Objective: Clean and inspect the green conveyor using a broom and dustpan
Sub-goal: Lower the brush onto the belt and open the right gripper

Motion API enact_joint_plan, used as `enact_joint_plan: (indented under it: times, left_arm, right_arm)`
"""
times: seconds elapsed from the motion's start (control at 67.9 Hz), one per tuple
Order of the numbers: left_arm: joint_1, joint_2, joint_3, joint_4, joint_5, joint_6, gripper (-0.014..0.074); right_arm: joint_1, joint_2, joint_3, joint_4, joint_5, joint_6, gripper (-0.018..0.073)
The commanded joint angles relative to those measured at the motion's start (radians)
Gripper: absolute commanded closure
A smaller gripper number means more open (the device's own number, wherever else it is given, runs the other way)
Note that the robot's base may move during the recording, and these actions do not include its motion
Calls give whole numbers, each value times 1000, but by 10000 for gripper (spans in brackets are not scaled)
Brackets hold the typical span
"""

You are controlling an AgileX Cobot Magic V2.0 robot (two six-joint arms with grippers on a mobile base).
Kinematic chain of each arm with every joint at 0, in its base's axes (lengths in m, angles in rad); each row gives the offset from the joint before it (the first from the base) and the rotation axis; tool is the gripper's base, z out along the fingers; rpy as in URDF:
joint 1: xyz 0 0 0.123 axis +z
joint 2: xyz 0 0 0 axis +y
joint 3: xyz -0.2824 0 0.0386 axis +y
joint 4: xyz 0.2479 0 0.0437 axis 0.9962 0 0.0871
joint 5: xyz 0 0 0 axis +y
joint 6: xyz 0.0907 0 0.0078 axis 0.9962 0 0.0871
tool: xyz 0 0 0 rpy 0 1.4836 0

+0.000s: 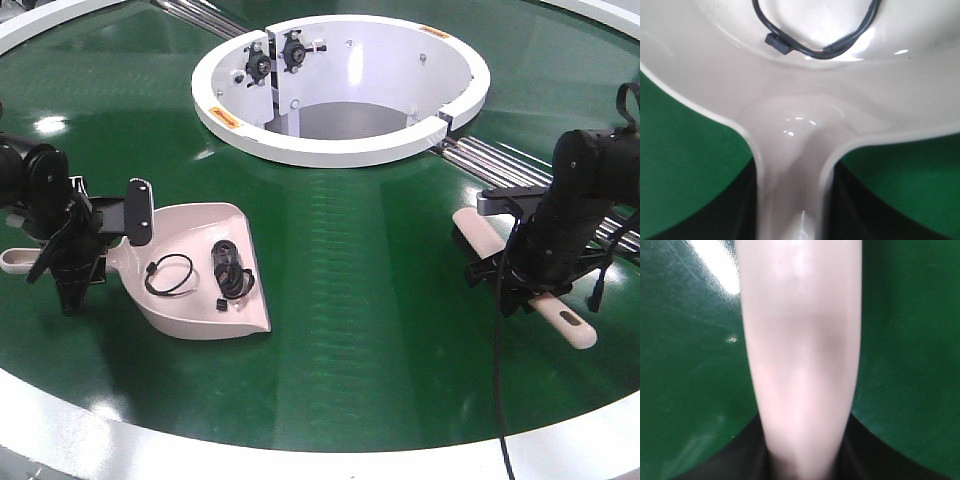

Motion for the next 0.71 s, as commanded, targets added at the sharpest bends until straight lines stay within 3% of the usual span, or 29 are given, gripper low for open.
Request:
enact_joint_plan:
  times: [0.0,0.191,0.339,0.559,0.692]
  left_arm:
    - [-5,-35,-26,-34,12,-13,521]
    - [-5,-33,-26,-34,13,-13,391]
    - [-5,-33,-26,-34,21,-13,209]
    - [-5,-35,-26,-34,39,-13,-13]
    - [-5,-38,-26,-37,58,-16,-57]
  right_arm:
    - [-4,-46,-24,-1,-1,4,362]
    - [-4,-46,-24,-1,4,7,221]
    - [-4,-46,-24,-1,2,7,150]
    - [-4,-47,-24,-3,2,1,132]
    - [-4,-69,-24,-9,-15,0,132]
